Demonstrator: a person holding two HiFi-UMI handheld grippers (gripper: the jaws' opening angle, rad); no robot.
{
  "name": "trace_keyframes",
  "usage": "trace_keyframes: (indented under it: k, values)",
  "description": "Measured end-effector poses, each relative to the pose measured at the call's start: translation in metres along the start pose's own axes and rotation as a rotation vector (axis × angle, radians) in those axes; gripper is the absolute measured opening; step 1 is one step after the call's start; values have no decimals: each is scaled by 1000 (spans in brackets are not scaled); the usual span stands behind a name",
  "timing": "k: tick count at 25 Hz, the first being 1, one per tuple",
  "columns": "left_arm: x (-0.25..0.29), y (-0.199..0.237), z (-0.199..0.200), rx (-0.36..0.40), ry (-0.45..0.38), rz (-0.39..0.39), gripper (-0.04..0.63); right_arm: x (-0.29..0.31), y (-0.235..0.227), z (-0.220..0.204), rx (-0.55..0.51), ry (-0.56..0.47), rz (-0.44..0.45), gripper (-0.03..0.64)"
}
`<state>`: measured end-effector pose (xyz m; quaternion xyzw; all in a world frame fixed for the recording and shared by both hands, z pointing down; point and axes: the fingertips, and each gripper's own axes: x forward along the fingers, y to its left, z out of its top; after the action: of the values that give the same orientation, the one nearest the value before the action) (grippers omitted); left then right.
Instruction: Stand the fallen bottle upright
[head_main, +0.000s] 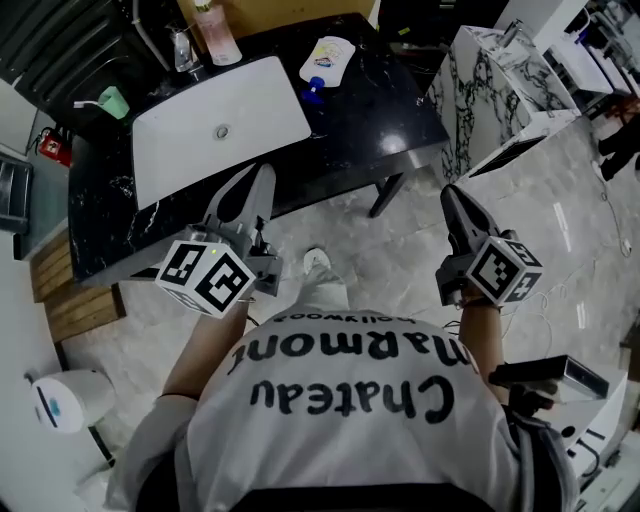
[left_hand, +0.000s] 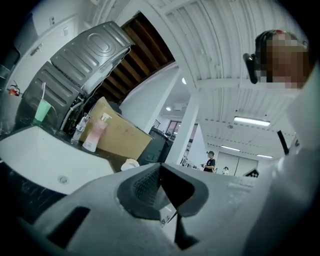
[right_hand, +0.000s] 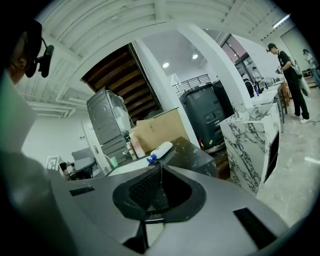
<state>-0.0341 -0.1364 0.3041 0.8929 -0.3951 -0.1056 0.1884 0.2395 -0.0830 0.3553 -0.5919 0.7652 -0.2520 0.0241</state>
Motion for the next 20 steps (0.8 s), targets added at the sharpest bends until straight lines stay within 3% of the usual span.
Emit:
trace_keyframes:
  k: [6, 10, 17, 20]
  values:
    - [49, 41, 34, 26, -40, 5, 14, 76, 9, 45, -51, 1, 56, 18]
    - [61, 80, 54, 7, -45, 72, 13, 123, 36, 69, -91, -9, 159, 18]
    - [79, 120, 91, 66, -77, 93, 14, 182, 82, 129, -36, -182, 376, 18]
    - [78, 140, 100, 77, -101, 130, 14, 207, 90, 130, -97, -156, 416, 18]
